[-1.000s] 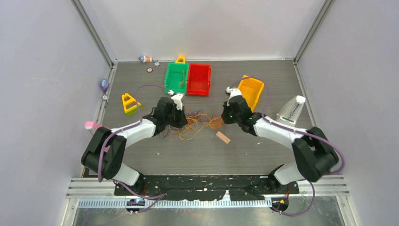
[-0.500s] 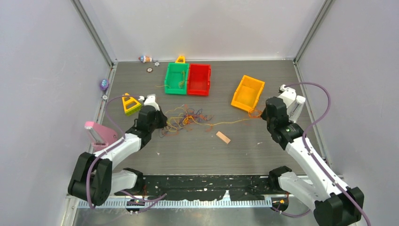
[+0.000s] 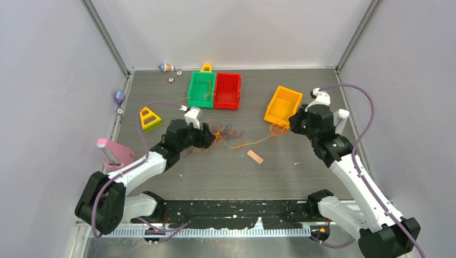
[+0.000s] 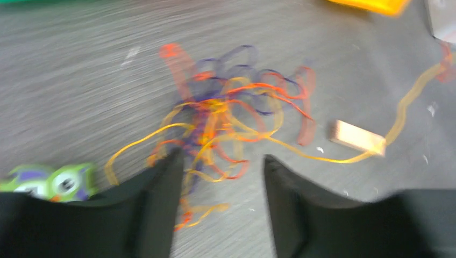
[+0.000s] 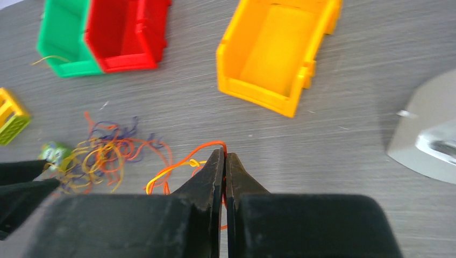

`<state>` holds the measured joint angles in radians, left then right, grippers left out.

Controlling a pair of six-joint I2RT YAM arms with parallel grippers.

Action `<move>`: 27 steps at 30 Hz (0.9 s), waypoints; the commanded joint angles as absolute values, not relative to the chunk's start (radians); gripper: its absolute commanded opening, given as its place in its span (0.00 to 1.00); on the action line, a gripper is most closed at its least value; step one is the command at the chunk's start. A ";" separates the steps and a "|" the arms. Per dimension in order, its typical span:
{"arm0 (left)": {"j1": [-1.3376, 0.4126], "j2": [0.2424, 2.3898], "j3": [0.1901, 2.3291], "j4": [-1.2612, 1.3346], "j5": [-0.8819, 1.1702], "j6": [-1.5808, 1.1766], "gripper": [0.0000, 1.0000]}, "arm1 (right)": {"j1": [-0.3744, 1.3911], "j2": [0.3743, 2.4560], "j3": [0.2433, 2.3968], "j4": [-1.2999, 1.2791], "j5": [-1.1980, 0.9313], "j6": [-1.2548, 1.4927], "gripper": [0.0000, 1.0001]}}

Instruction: Untangle the cables

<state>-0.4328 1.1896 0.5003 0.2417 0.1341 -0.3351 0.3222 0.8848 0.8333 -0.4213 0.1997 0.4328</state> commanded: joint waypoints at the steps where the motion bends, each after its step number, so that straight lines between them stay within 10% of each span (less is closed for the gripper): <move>1: -0.554 1.222 0.634 0.281 0.274 -0.172 0.67 | 0.321 0.929 0.911 -0.393 0.021 0.431 0.05; 11: -0.676 1.421 0.835 0.196 0.470 -0.060 0.77 | 0.321 0.978 0.951 -0.393 -0.086 0.453 0.05; 21: -0.706 1.630 0.951 0.082 0.604 -0.049 0.63 | 0.321 0.979 0.994 -0.415 -0.066 0.452 0.05; 23: -0.710 1.634 0.957 0.058 0.614 -0.035 0.49 | 0.320 0.980 0.995 -0.417 -0.058 0.452 0.05; 26: -0.709 1.622 0.960 0.014 0.525 -0.013 0.00 | 0.321 0.980 0.997 -0.427 -0.043 0.452 0.05; 27: -0.706 1.615 0.957 0.007 0.489 -0.014 0.00 | 0.321 0.980 1.002 -0.433 -0.020 0.452 0.05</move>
